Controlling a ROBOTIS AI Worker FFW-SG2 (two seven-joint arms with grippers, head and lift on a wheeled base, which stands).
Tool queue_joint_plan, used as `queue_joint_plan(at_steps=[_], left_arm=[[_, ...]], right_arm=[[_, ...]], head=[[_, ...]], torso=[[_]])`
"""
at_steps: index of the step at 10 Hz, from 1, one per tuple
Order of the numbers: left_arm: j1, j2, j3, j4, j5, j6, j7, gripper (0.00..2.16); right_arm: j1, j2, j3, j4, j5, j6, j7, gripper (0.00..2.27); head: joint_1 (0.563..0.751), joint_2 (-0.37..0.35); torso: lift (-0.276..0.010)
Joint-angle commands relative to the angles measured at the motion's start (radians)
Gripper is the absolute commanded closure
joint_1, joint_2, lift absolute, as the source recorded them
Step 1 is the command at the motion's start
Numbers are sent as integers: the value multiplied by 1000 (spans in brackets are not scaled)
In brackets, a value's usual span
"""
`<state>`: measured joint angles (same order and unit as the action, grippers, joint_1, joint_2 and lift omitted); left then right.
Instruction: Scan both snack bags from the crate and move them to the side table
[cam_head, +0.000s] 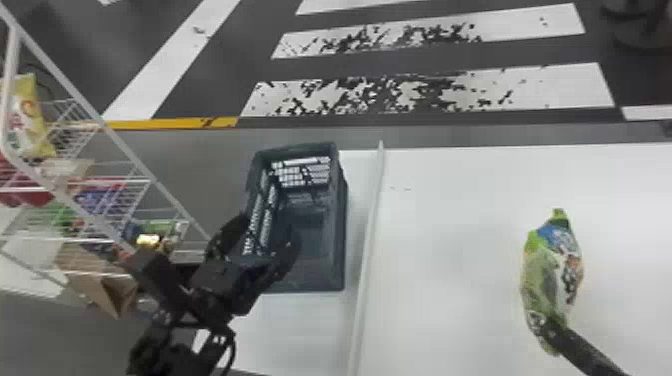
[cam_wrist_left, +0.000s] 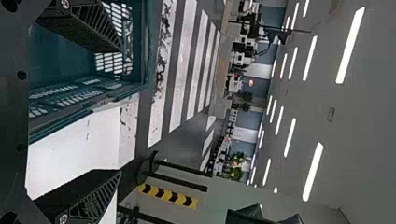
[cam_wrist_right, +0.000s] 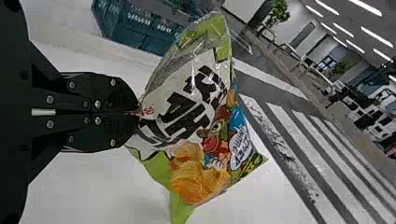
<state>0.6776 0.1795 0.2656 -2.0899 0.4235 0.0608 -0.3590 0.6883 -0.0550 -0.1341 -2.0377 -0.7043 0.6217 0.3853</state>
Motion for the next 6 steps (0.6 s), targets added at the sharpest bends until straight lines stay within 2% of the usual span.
queue_joint_plan(at_steps=[1,3,6], left_arm=[[-1,0,-3,1,-3,0,0,70],[-3,0,-8,1,-8,0,0,70],[-6,0,-20,-1,-23,0,2,70]], right_arm=[[-20,27,-88,54,-159,86,14,2243],[-20,56,-154,85,-227,77,14,2243],[-1,56,-216,113,-356,7,-40,2243]], head=[[695,270],[695,243],[695,144]], torso=[[-29],[-29],[-29]])
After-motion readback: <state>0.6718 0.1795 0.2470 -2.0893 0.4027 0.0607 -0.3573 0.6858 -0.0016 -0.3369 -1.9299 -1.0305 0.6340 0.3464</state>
